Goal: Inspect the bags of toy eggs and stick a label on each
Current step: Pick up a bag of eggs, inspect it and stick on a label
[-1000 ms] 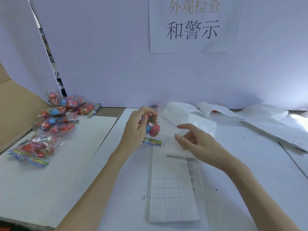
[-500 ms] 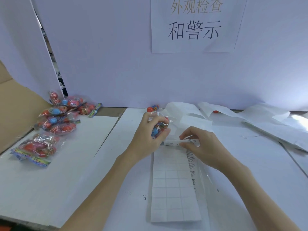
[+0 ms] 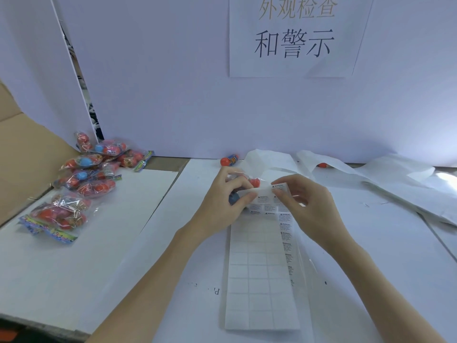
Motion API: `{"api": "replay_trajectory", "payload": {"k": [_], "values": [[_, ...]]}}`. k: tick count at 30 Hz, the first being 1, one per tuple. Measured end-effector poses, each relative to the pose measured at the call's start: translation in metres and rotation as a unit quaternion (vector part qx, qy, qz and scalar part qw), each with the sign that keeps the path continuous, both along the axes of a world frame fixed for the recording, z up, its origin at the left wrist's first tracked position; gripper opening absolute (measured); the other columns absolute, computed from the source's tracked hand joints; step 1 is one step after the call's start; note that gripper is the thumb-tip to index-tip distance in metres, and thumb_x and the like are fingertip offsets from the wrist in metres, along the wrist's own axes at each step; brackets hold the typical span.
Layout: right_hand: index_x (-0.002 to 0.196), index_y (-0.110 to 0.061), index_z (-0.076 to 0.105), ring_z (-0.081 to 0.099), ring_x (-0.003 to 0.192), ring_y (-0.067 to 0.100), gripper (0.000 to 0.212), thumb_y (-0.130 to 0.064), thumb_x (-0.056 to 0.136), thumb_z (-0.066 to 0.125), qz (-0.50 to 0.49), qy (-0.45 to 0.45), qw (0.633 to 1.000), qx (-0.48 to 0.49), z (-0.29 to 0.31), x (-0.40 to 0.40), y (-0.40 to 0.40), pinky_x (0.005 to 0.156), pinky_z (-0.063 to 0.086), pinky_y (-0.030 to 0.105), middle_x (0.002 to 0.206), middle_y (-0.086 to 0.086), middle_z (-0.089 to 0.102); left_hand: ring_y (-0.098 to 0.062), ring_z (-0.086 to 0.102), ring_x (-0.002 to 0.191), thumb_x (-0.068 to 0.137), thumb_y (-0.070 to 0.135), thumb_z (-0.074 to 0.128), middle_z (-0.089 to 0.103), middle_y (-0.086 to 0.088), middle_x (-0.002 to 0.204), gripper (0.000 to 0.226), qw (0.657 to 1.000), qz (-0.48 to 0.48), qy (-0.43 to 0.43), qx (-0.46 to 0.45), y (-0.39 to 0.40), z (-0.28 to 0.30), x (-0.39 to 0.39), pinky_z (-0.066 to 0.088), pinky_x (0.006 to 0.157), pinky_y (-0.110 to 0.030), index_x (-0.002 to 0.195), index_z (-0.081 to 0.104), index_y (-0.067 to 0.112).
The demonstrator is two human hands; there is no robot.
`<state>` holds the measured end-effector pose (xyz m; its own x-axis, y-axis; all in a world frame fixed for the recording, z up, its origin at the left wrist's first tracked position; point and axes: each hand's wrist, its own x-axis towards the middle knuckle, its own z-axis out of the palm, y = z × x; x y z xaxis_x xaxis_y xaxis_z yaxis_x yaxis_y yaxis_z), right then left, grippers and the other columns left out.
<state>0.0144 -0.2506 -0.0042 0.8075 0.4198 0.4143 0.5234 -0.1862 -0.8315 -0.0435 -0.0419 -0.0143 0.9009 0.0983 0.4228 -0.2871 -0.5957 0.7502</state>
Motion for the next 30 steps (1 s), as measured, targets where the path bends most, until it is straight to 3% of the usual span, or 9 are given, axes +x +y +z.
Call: {"api": "replay_trajectory", "payload": {"k": [4, 7, 11, 16, 21, 25, 27, 30], "values": [[0.096, -0.027, 0.07, 0.069, 0.085, 0.004, 0.013, -0.014, 0.099, 0.069, -0.018, -0.014, 0.999, -0.03, -0.0047, 0.0007, 0.0008, 0.068, 0.05, 0.011, 0.09, -0.023, 0.072, -0.005, 0.051, 0.124, 0.098, 0.022, 0.072, 0.045, 0.004, 0.125, 0.003, 1.0, -0.008, -0.008, 0.015, -0.002, -0.0006, -0.0011, 0.051, 0.101, -0.026, 0.099, 0.071, 0.02], [0.095, -0.027, 0.069, 0.067, 0.081, 0.003, 0.014, -0.013, 0.099, 0.069, -0.015, -0.019, 0.999, -0.048, -0.0066, 0.0007, 0.0022, 0.067, 0.05, 0.01, 0.089, -0.024, 0.07, -0.013, 0.053, 0.123, 0.097, 0.025, 0.072, 0.046, 0.004, 0.124, 0.004, 1.0, 0.0, -0.012, -0.002, -0.0054, -0.0011, -0.0003, 0.046, 0.096, -0.012, 0.098, 0.073, 0.02], [0.096, -0.031, 0.069, 0.067, 0.08, 0.005, 0.016, -0.016, 0.099, 0.068, -0.006, -0.033, 0.997, -0.062, -0.0077, -0.0016, 0.005, 0.067, 0.05, 0.011, 0.09, -0.023, 0.07, -0.016, 0.054, 0.121, 0.1, 0.018, 0.068, 0.048, 0.003, 0.123, 0.006, 1.0, 0.004, -0.01, 0.012, -0.0067, -0.003, 0.0015, 0.045, 0.092, -0.011, 0.098, 0.073, 0.015], [0.095, -0.034, 0.067, 0.067, 0.073, 0.013, 0.022, -0.013, 0.101, 0.066, -0.005, -0.052, 0.998, -0.043, -0.0056, -0.0043, 0.0054, 0.063, 0.048, 0.012, 0.087, -0.021, 0.066, -0.019, 0.054, 0.121, 0.103, 0.015, 0.063, 0.047, 0.002, 0.122, 0.014, 0.999, 0.013, -0.011, 0.039, -0.0075, -0.0016, 0.0011, 0.037, 0.093, -0.005, 0.091, 0.067, 0.022], [0.107, -0.037, 0.065, 0.067, 0.075, 0.011, 0.023, -0.016, 0.099, 0.068, 0.003, -0.042, 0.998, -0.039, -0.0056, -0.0042, 0.0066, 0.066, 0.051, 0.014, 0.091, -0.022, 0.066, -0.019, 0.053, 0.116, 0.105, 0.014, 0.061, 0.047, 0.003, 0.121, 0.015, 0.997, 0.017, -0.019, 0.072, -0.0072, -0.0046, 0.0023, 0.037, 0.095, -0.012, 0.095, 0.071, 0.011], [0.094, -0.041, 0.053, 0.065, 0.072, 0.012, 0.031, -0.015, 0.099, 0.068, 0.0, -0.042, 0.998, -0.039, -0.0068, -0.0052, 0.0074, 0.062, 0.048, 0.013, 0.092, -0.02, 0.065, -0.02, 0.052, 0.116, 0.105, 0.015, 0.06, 0.046, 0.004, 0.12, 0.016, 0.996, 0.017, -0.019, 0.081, -0.0071, -0.0069, 0.004, 0.04, 0.095, -0.021, 0.095, 0.071, 0.011], [0.099, -0.041, 0.049, 0.064, 0.07, 0.013, 0.03, -0.018, 0.1, 0.068, 0.004, -0.033, 0.999, -0.031, -0.0067, -0.0056, 0.0076, 0.061, 0.048, 0.013, 0.091, -0.018, 0.064, -0.019, 0.052, 0.118, 0.105, 0.016, 0.059, 0.046, 0.005, 0.12, 0.015, 0.997, 0.02, -0.014, 0.078, -0.0075, -0.0064, 0.0039, 0.039, 0.095, -0.017, 0.094, 0.07, 0.014], [0.113, -0.039, 0.058, 0.065, 0.069, 0.011, 0.027, -0.017, 0.1, 0.068, 0.007, -0.026, 0.999, -0.037, -0.0064, -0.0053, 0.0067, 0.062, 0.048, 0.012, 0.089, -0.021, 0.064, -0.019, 0.052, 0.117, 0.105, 0.017, 0.059, 0.046, 0.005, 0.121, 0.017, 0.997, 0.016, -0.011, 0.072, -0.008, -0.005, 0.0032, 0.039, 0.094, -0.016, 0.091, 0.062, 0.027]]}}
